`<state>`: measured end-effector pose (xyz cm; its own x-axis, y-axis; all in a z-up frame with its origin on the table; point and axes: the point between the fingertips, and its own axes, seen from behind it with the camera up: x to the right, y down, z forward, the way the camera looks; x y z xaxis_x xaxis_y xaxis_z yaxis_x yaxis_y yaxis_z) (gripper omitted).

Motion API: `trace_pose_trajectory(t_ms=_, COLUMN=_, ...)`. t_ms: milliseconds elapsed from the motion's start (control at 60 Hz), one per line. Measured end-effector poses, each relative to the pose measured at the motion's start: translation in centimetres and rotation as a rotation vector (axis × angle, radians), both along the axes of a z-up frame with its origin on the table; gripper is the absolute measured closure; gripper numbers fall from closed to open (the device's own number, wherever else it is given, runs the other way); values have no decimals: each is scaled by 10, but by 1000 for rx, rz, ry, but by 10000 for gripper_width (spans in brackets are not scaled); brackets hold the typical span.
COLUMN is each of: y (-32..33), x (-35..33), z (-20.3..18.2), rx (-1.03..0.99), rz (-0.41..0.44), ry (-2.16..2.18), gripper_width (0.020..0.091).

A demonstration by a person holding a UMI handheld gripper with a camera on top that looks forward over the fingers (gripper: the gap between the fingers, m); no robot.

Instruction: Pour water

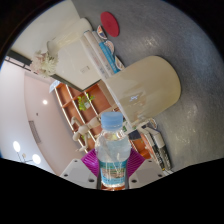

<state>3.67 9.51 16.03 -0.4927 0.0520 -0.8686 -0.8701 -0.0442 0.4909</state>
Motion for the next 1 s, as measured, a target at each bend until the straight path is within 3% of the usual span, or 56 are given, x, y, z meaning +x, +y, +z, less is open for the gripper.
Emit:
trace_pose_trajectory(t_ms=183, y=-6, x=-16, z=19, rx=-23, rz=69, ry=-310, gripper_width=790)
trace_pose_trajectory(t_ms=333, y=-13, x=5, z=43, rx=-56, rz=61, ry=-740, gripper_width=791)
trace_pose_trajectory(t_ms=583, y=-25, x=110, z=63, rx=-317, rz=-57, ry=-1632, gripper_width=773)
trace_pose_trajectory(t_ms=733, y=-31, x=195, z=50, rx=-539, rz=-146, ry=-1884, gripper_width=775)
trace_pose_trajectory(t_ms=1000, y=-24, x=284, z=-20, rx=-738, rz=-131, ry=-1973, gripper_width=775)
